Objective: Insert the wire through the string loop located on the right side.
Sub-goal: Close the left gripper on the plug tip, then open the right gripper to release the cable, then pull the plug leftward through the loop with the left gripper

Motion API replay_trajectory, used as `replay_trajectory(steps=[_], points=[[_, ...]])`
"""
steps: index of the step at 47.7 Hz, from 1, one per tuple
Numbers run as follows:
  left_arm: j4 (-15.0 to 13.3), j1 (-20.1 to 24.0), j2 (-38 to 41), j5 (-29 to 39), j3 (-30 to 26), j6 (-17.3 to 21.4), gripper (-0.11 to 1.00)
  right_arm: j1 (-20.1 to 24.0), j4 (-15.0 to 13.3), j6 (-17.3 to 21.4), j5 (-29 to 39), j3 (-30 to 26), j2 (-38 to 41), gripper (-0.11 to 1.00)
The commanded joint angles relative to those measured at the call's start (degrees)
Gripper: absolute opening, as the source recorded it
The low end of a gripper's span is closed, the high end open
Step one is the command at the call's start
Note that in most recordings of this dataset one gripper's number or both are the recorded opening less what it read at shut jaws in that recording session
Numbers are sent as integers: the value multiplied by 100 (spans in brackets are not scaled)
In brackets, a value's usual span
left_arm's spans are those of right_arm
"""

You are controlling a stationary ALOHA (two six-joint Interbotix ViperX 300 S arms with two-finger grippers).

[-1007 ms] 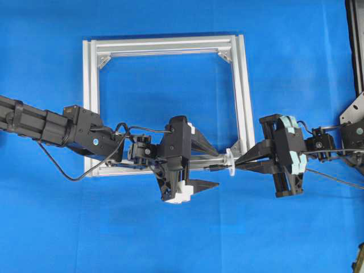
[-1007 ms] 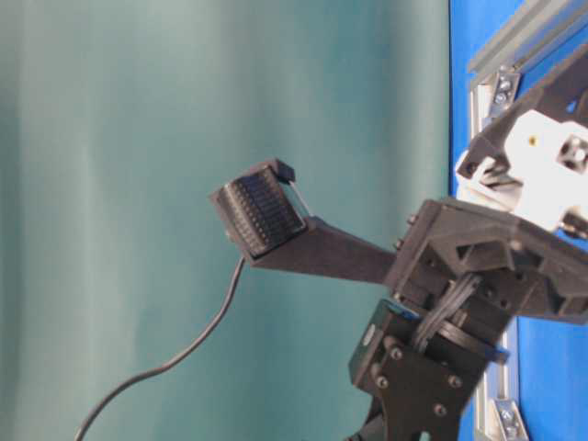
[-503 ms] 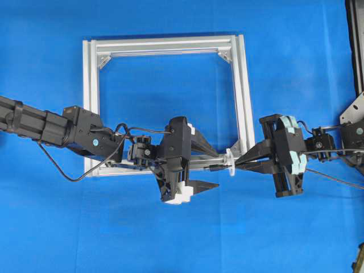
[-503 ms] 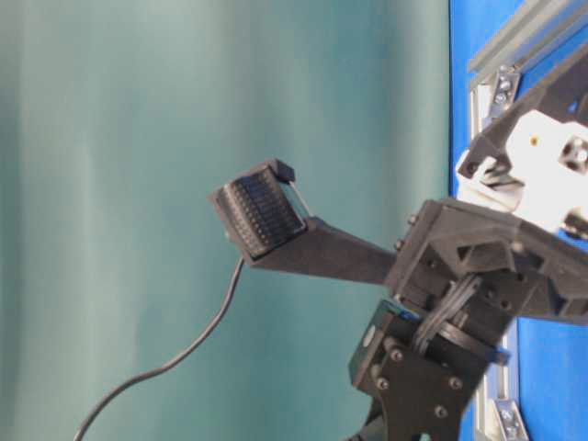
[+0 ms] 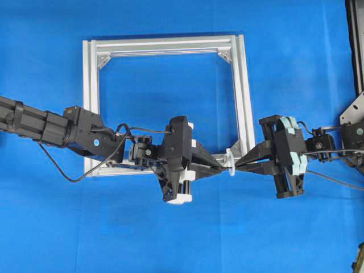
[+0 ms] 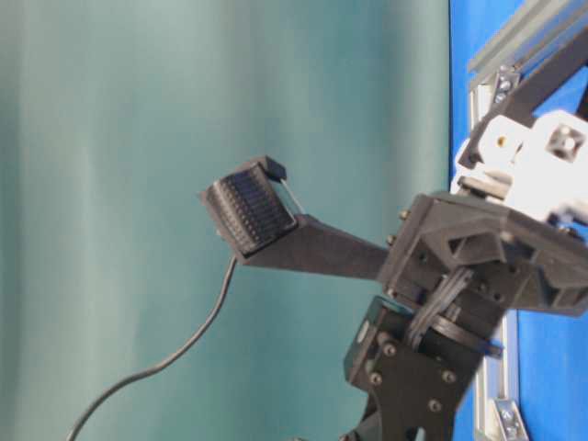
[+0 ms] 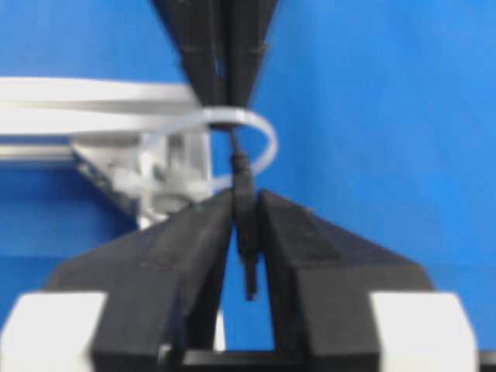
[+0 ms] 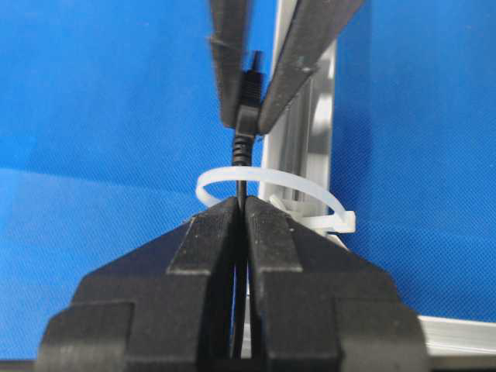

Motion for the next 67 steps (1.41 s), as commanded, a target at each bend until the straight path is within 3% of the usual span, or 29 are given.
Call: replay_trajectory(steps=[1,29,35,47,58,67], points=[[18,-26,-114,-62,-79,18,8,-18,18,9,-35,-97,-44,-3],[18,-26,-114,-53,-79,18,8,-35,18,18,202,-105,-79,-1],[18,-26,-114,-62,-79,18,8,-44,26,26,229,-105,-79,19],[26,-26,-123,-53,-70,18,8,-44,26,26,387,-114,-79,89],[18,-26,-132,-62,-53,18,8,-44,35,26,387,-114,-79,87],[18,-18,-369,-70,281,35,8,-44,26,18,396,-132,-79,87]])
